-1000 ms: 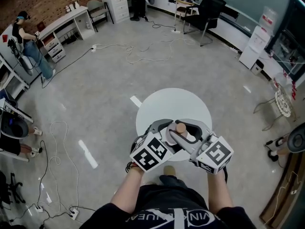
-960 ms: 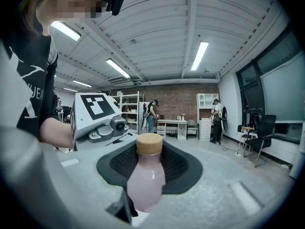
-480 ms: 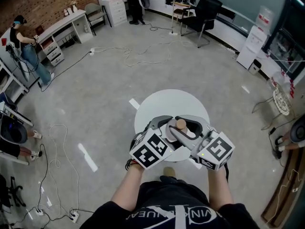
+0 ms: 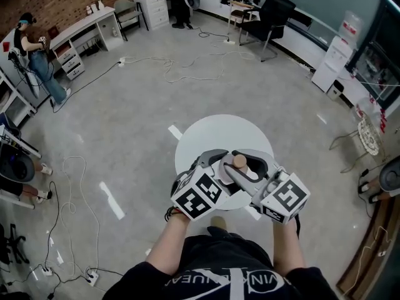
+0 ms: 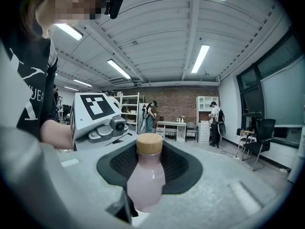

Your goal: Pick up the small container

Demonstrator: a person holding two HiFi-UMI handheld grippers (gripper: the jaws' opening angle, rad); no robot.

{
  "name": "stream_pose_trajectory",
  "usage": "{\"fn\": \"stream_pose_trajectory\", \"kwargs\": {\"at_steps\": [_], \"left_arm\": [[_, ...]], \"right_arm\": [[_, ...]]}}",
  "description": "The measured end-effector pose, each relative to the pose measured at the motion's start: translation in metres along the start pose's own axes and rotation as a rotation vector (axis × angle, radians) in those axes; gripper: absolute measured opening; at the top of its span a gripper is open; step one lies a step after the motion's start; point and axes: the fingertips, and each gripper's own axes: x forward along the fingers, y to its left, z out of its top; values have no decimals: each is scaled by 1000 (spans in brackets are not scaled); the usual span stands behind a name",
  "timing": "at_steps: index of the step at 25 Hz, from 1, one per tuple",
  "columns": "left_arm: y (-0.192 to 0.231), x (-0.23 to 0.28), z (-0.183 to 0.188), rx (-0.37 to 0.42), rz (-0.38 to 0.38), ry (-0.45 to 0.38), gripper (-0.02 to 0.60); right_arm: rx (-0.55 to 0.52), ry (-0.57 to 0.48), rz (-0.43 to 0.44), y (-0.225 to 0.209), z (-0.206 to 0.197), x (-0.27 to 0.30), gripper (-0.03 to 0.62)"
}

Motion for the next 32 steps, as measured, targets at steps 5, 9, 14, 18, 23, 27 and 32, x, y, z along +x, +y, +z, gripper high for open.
{"fn": "stream_pose_trajectory", "kwargs": {"at_steps": [5,9,14,18,23,27,32], "left_arm": [[1,0,-7,-13,0,8,354],[4,0,-8,-20,7,13,354],[6,4,-10,-24,13,15,354],[8,7,-7,-25,17,16,354],[13,8,-5,-26,23,15,354],[17,10,-4,-27,27,17,354],[21,17,-2,-27,30,19,354]], "right_arm": [[9,4,9,2,-4,4,137],[8,9,17,1,-6,6,137],[6,10,23,-2,-9,8,137],[2,8,27,-6,-8,7,137],[-4,13,33,-10,-8,10,137],[-7,3,37,-13,-6,11,137],[-8,18,37,-22,-11,11,137]]}}
